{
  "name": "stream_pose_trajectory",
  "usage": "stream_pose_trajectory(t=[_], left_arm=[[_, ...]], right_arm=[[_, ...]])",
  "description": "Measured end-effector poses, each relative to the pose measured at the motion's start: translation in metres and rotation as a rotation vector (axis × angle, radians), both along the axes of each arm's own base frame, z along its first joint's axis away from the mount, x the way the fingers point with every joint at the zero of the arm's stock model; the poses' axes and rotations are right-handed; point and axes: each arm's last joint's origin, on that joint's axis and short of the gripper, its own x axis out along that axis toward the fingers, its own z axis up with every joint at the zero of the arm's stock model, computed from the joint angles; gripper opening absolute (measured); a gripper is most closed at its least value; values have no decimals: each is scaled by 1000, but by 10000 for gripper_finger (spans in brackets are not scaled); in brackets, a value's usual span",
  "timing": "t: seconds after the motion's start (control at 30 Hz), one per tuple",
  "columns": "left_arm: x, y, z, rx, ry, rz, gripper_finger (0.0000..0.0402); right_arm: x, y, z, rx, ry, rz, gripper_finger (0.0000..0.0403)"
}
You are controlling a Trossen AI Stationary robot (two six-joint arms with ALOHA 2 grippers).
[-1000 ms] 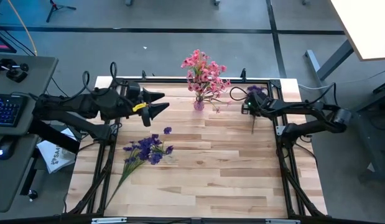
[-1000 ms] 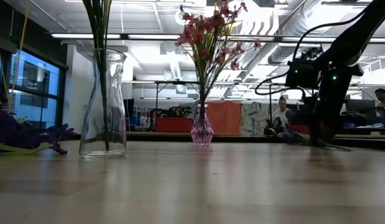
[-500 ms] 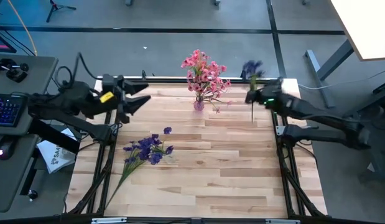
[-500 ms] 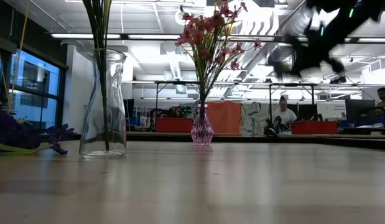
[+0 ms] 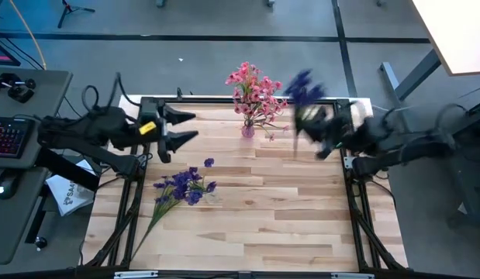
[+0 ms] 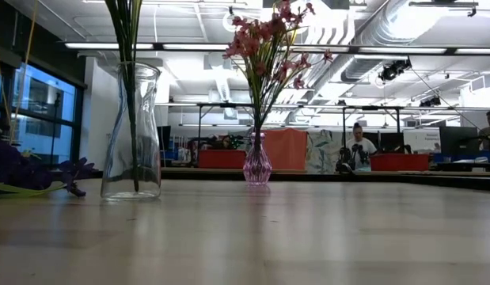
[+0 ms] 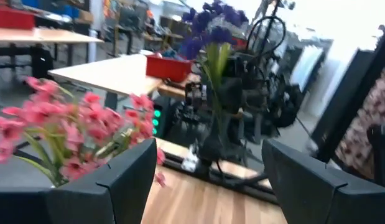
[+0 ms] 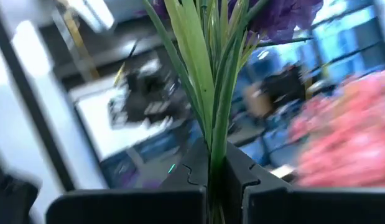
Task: Sort flowers into vase by color
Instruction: Put the top purple flowers into the transparent vase
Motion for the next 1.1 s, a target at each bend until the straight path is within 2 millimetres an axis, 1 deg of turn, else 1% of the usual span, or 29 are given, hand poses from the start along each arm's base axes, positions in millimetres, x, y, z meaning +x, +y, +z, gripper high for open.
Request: stream_pose_trajectory(t=[0.13,0.2,0.27,0.33,0.43,0.53,0.63,0.7,0.8,0.93,1.03,1.1], left_arm=[[5,-2,-6,9,50,-45,278],[4,-2,-7,11,67,-50,278],[0,-1,-7,12,76,-51,278],[-6,0,-5,6,61,-50,278],[-14,2,-2,-1,41,-43,278],[-20,3,1,-13,15,-43,278],[-26,4,4,-55,-16,-46,278],[-29,4,6,-81,-36,-62,278],[-31,4,8,-104,-58,-82,278],[-32,5,10,-113,-73,-85,278],[-32,4,11,-115,-88,-86,278],[-32,5,11,-116,-91,-86,278]], right_arm=[[53,39,-32,-9,54,123,1],[74,57,-45,-10,48,170,1],[93,73,-55,-24,19,199,1],[110,85,-64,-69,5,214,1],[135,94,-75,-154,-20,191,1],[159,94,-83,-185,-67,185,1],[182,87,-95,-203,-91,202,1],[193,80,-102,-207,-116,190,1],[203,65,-110,-194,-162,151,1],[214,43,-122,-136,-181,126,0],[222,34,-128,-98,-187,152,0],[227,34,-132,-92,-192,158,0]])
